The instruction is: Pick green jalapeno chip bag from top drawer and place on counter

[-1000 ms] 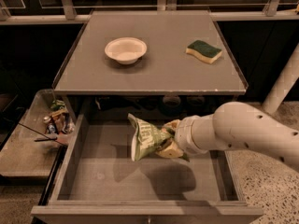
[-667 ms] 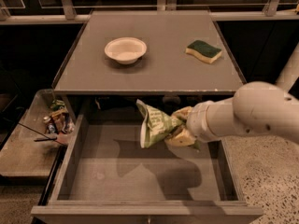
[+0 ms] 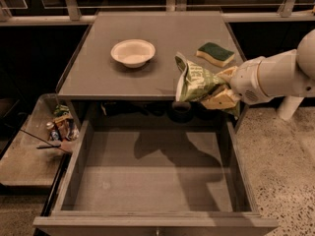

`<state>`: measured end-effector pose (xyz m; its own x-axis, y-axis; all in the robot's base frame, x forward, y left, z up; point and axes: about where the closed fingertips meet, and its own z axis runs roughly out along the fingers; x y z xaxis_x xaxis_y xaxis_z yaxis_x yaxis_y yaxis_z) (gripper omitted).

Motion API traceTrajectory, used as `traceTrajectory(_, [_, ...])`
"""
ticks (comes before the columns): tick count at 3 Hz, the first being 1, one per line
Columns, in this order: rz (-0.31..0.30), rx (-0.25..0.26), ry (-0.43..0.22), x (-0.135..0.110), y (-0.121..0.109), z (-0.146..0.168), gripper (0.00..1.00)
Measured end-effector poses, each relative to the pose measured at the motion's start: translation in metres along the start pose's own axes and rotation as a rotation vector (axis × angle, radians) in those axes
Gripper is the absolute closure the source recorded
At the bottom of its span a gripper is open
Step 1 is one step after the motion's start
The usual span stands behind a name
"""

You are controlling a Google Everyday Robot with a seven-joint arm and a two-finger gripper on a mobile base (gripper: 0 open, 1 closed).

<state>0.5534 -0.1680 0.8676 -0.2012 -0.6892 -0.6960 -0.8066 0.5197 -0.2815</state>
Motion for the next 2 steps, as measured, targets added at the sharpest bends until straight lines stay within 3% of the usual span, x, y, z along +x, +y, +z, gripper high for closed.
traceTrajectory(1, [0.000,0.000,0.000,0.000,0.000,0.000,1.00])
traceTrajectory(2, [-0.027,0.015,-0.013,-0.009,-0.014,0.015,1.00])
